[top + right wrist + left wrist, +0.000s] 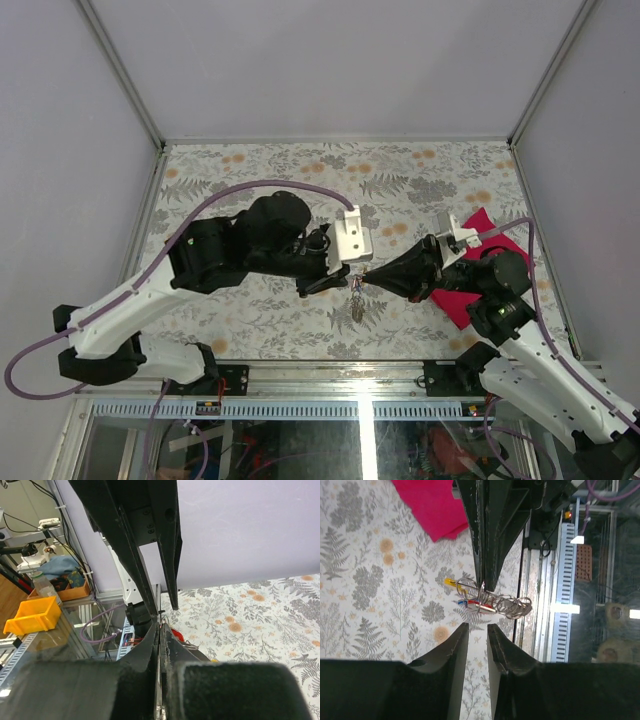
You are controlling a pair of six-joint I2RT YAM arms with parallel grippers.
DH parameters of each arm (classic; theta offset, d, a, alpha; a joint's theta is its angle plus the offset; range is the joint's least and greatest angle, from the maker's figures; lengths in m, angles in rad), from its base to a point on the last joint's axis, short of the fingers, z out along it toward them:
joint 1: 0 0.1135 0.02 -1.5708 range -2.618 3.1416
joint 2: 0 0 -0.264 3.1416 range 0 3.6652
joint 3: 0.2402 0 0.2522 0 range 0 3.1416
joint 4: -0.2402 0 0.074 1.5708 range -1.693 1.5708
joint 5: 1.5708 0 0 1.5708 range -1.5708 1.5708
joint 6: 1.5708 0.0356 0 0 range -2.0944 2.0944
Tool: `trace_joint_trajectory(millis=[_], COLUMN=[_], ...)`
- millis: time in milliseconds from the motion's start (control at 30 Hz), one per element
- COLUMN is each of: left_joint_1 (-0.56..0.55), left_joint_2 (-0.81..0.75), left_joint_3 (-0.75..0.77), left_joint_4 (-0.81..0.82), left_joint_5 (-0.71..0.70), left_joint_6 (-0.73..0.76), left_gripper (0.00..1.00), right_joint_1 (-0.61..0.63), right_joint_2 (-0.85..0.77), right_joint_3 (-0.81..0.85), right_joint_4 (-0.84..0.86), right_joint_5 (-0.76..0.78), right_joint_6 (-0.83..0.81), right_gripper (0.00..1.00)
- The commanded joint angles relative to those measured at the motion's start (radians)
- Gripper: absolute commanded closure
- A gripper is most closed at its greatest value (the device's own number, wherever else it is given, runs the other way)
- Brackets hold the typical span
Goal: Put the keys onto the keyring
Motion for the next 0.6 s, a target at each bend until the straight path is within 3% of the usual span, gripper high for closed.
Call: trace_joint_trajectory(millis=[0, 200, 567], left_joint_1=[-0.009, -0.009, -0.009], left_joint_2=[-0.091, -0.189, -0.166], left_joint_3=[-0.093, -0.218, -0.228], left_joint_4=[0.238, 0.397, 0.400], left_joint_5=[0.056, 0.092, 0.100], left_joint_6=[-0.039, -0.070, -0.064], left_gripper=[0.77, 0.75, 0.74], right_joint_1=[0.005, 0.005, 0.005], right_joint_2=[-0.011, -0.008, -0.008], right_joint_3=[0.045, 0.048, 0.055], right_joint_4=[0.116, 0.167, 0.207], right_joint_5=[0.028, 0.012, -0.014], right_joint_6=[0.047, 0.087, 0.113], right_gripper=[1.00, 1.00, 1.00])
